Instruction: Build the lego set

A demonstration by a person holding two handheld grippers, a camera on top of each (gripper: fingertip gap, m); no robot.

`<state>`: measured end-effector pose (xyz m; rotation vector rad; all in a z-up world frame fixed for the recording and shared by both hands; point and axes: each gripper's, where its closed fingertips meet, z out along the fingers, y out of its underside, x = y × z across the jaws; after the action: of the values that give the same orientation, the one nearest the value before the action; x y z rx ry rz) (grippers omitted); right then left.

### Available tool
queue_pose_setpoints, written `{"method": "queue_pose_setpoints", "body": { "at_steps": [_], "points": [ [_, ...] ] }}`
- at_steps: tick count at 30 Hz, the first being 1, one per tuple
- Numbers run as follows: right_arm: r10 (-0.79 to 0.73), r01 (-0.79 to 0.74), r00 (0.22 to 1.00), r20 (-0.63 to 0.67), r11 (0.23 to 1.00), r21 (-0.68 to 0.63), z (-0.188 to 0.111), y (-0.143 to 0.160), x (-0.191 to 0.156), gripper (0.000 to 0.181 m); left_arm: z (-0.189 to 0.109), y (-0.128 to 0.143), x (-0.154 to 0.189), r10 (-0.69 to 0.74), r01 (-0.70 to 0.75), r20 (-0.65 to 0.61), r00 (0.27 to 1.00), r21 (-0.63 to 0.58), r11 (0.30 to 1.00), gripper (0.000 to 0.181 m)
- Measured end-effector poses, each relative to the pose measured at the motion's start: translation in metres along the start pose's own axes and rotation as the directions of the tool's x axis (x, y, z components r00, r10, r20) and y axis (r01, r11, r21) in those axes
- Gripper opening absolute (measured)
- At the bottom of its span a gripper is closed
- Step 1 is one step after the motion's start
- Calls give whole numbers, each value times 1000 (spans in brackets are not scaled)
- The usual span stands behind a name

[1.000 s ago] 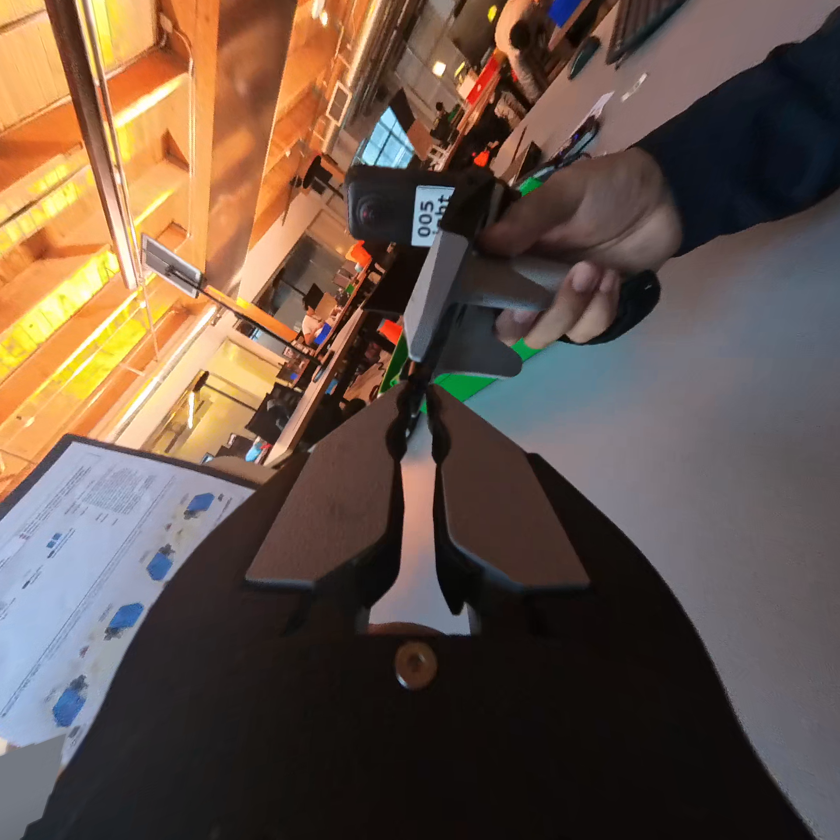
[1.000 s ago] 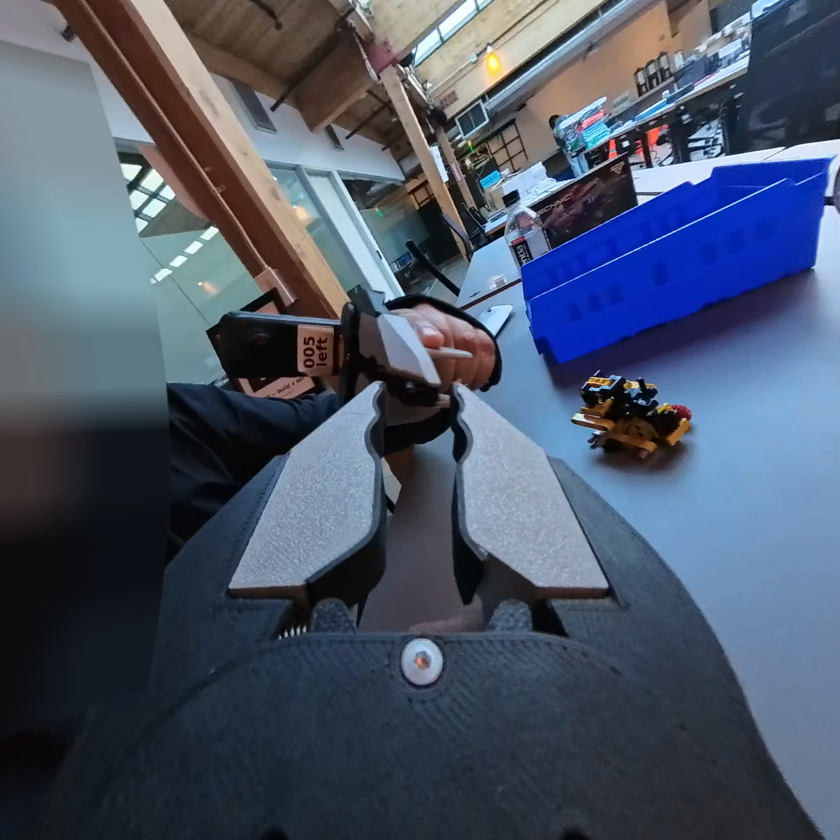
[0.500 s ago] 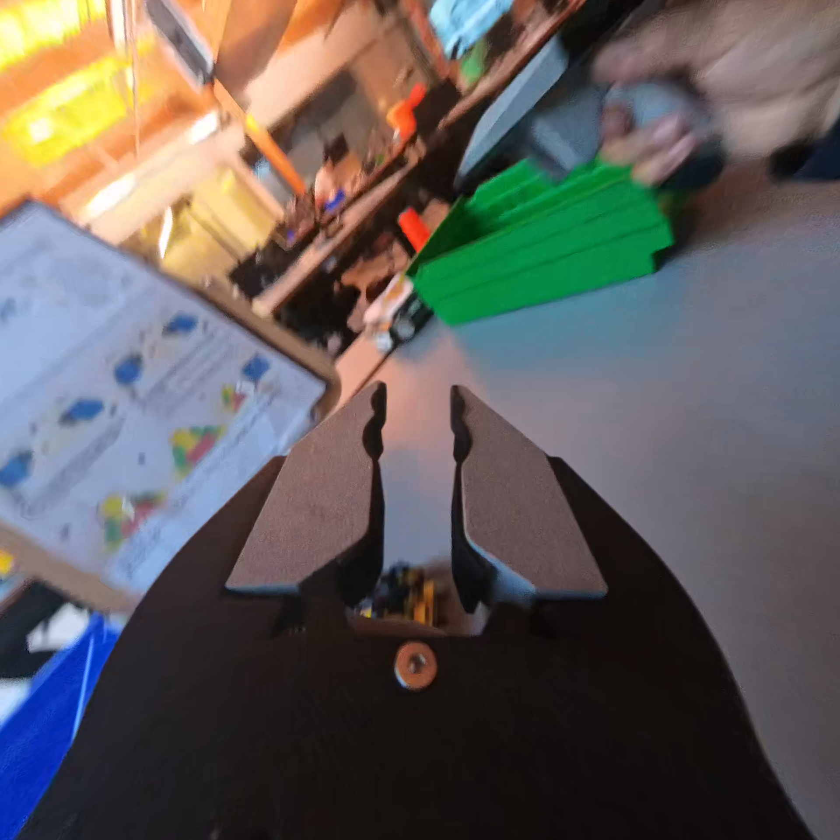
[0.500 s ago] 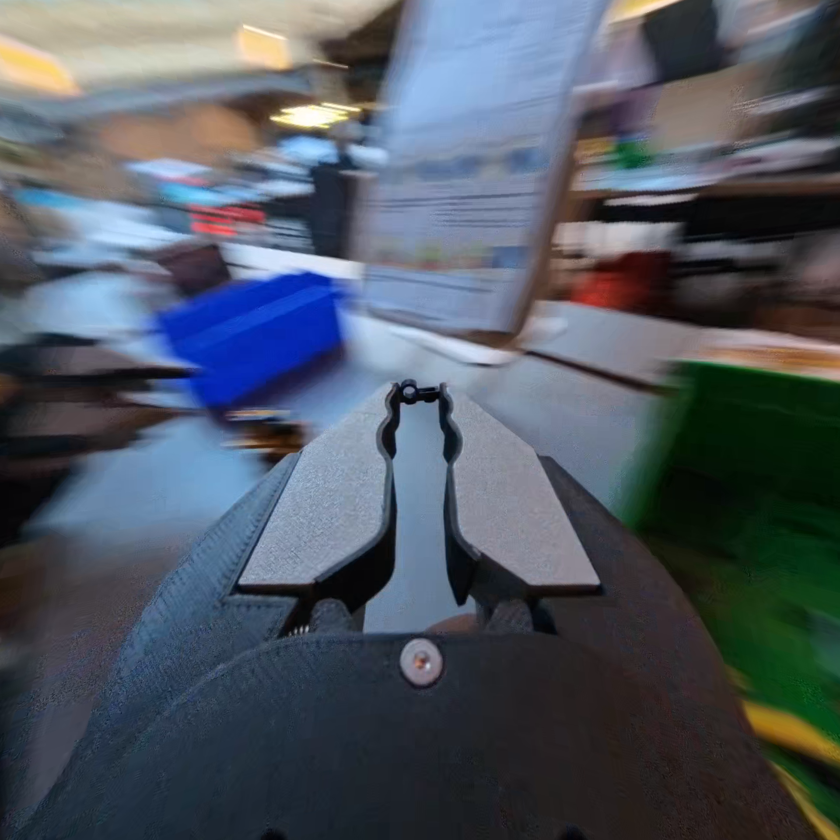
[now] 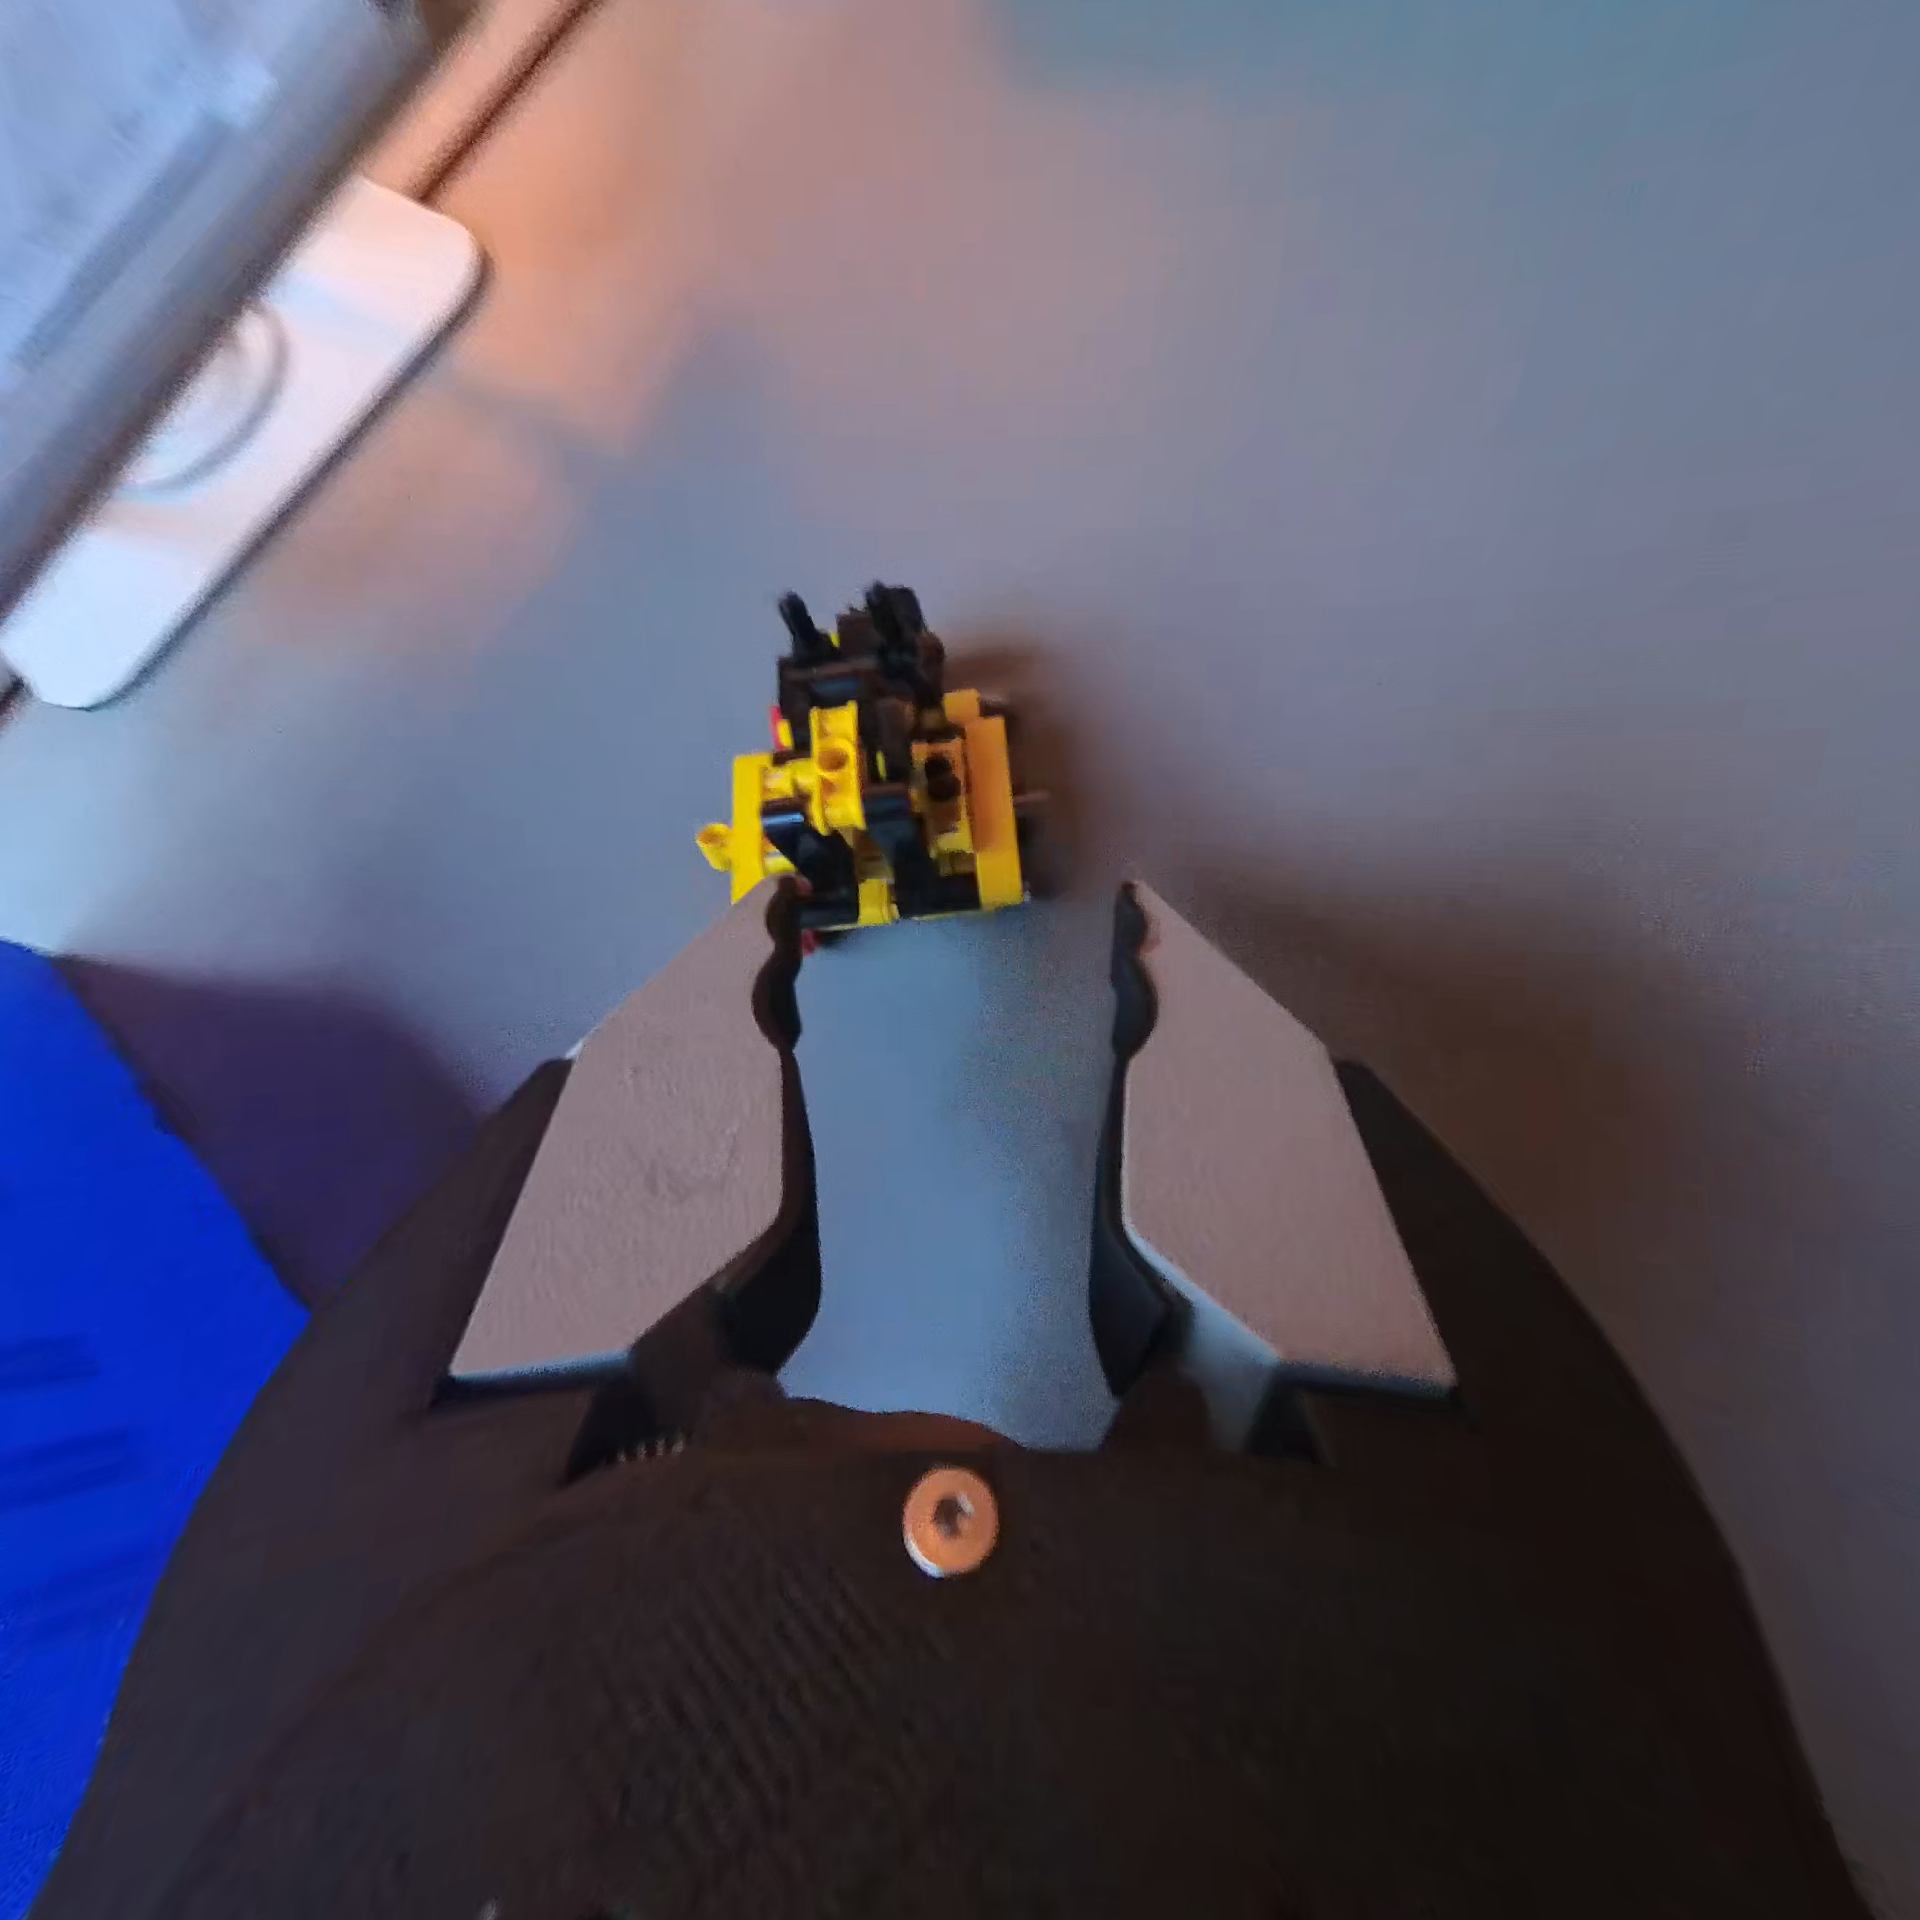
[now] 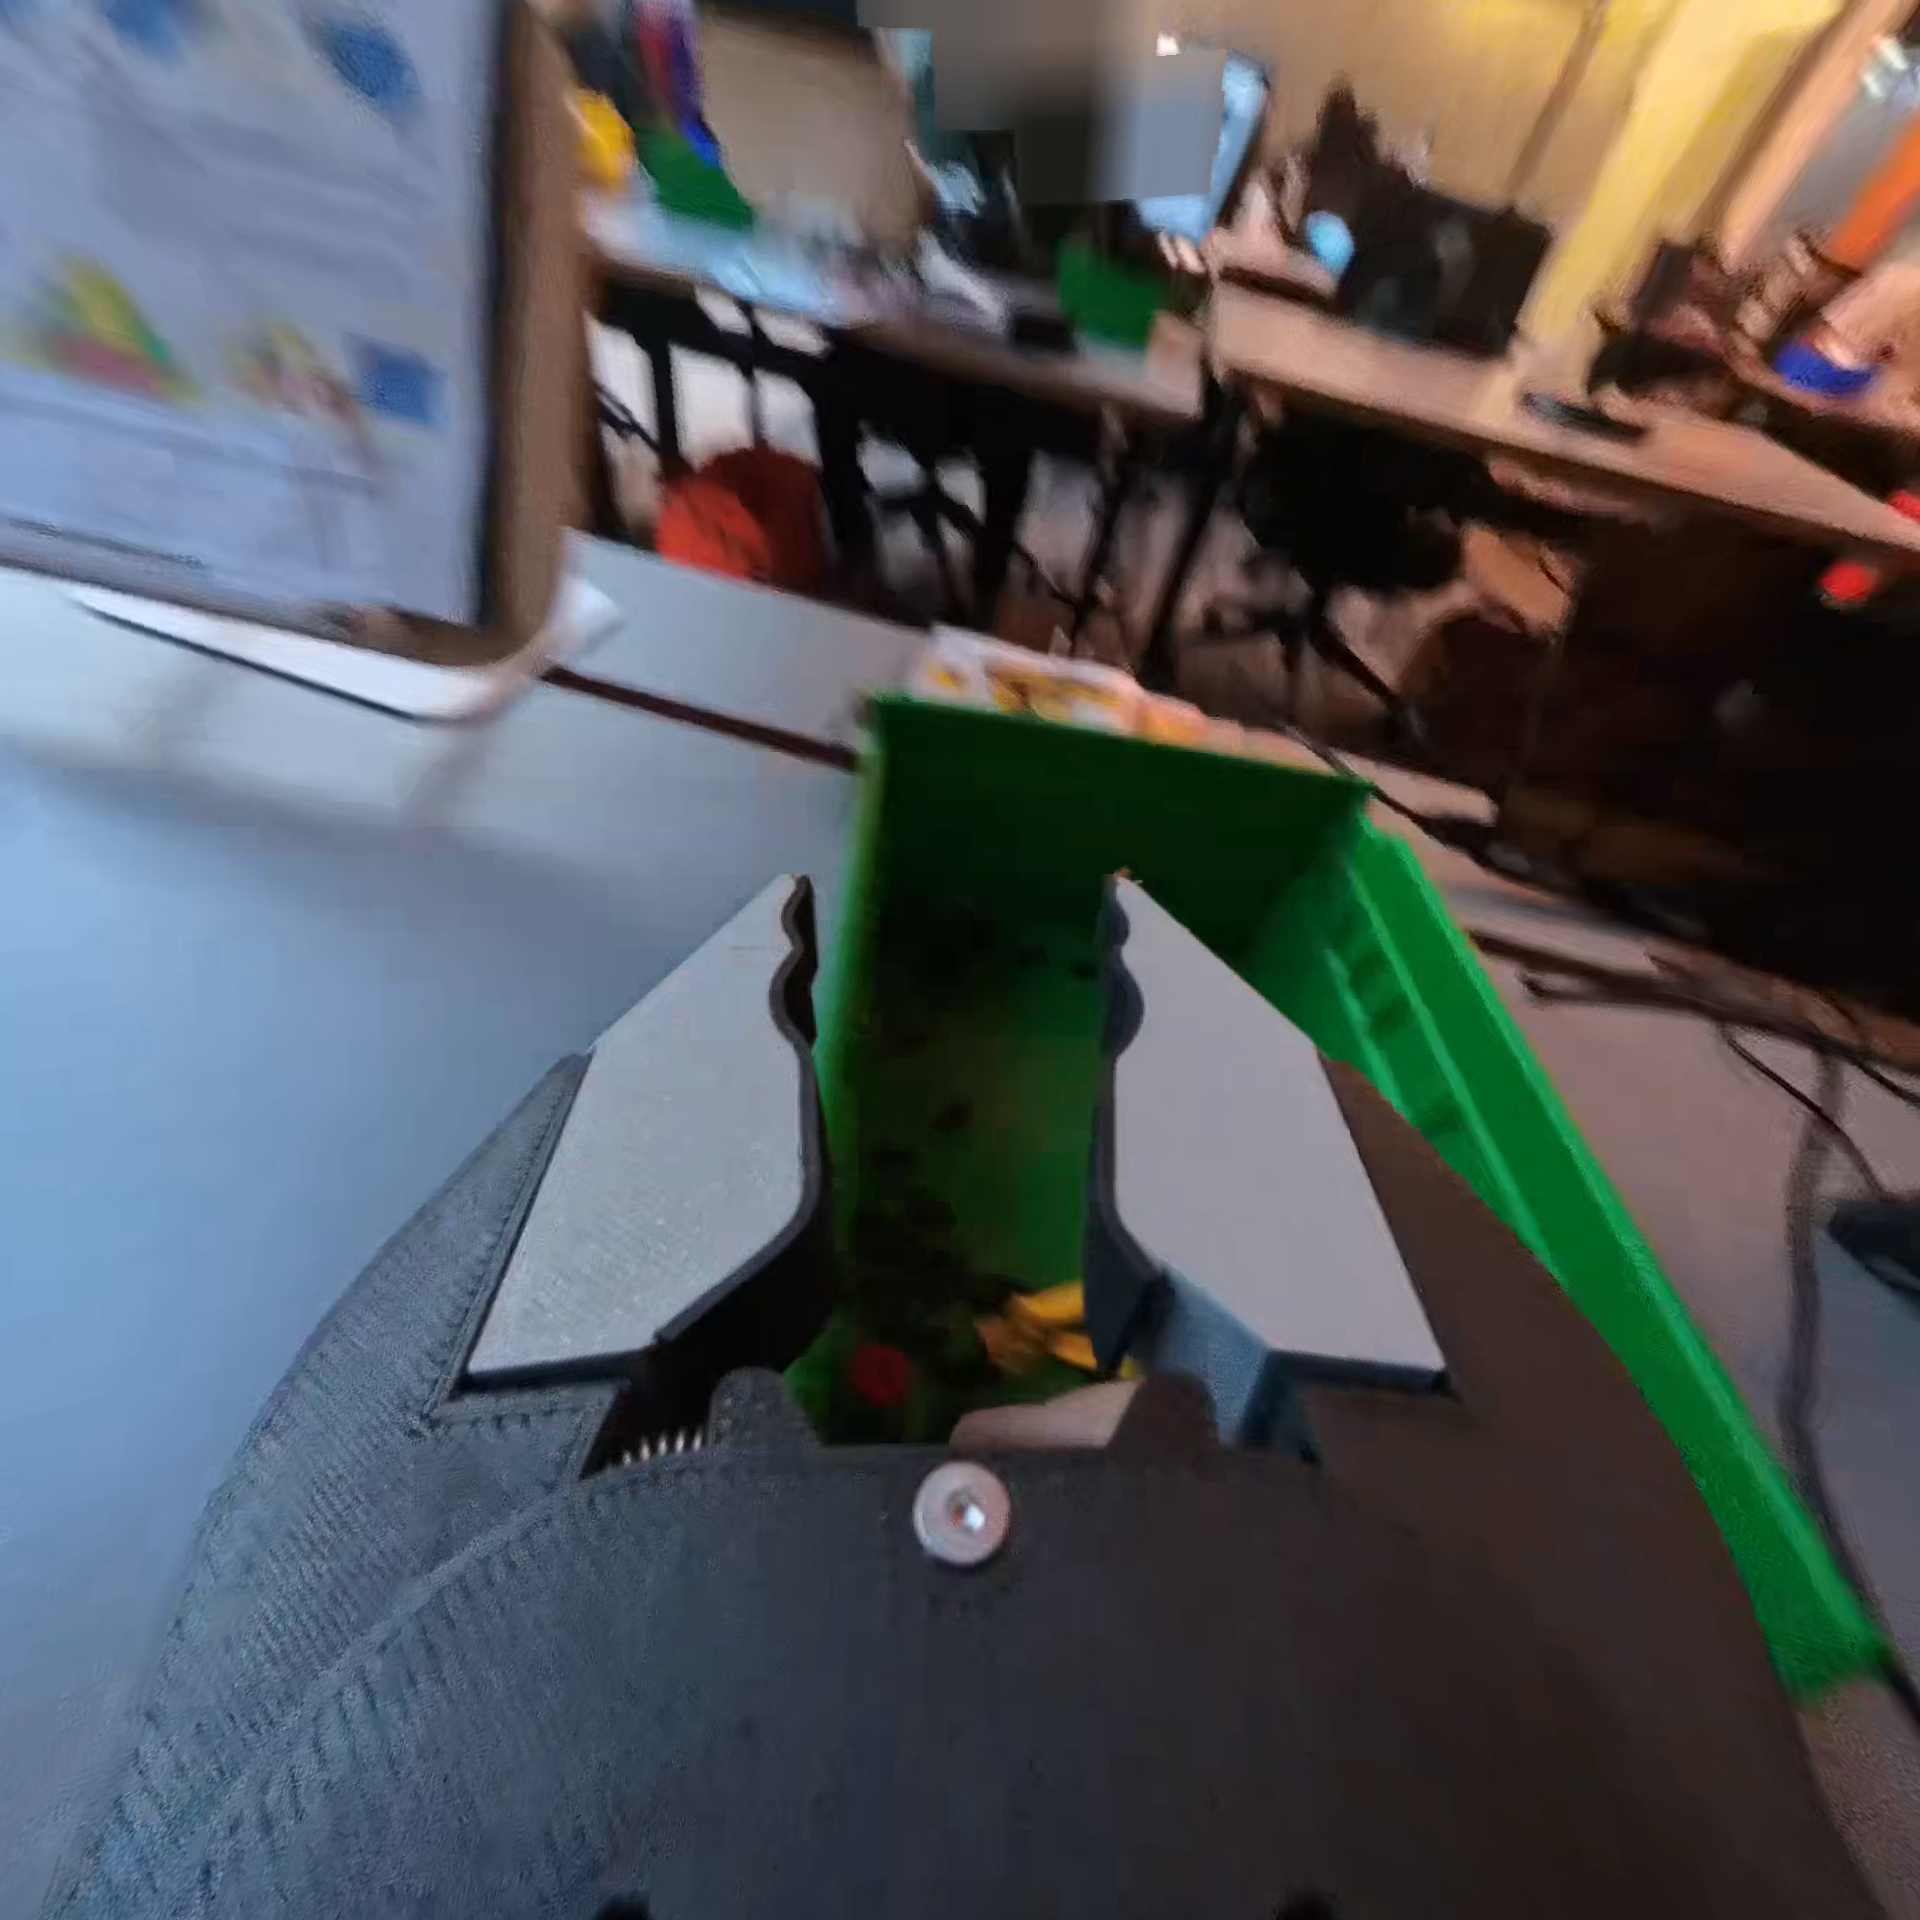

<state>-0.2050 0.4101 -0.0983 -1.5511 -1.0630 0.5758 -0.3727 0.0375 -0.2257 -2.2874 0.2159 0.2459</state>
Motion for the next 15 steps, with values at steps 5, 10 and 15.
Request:
{"method": "queue_pose_setpoints", "body": {
  "at_steps": [5, 10, 15],
  "points": [
    [-25, -23, 931, 364, 992, 125, -11, -23, -125, 43, 7, -2, -6, -29, 30, -39, 999, 24, 999, 67],
    [-75, 115, 774, 628, 993, -24, -2, 23, -241, 47, -13, -15, 44, -47, 68, -222, 974, 90, 994, 58],
    [-20, 140, 575, 818, 987, -74, -19, 50, -314, 45, -53, -49, 8, -148, 199, -173, 974, 334, 922, 49]
  ]
}}
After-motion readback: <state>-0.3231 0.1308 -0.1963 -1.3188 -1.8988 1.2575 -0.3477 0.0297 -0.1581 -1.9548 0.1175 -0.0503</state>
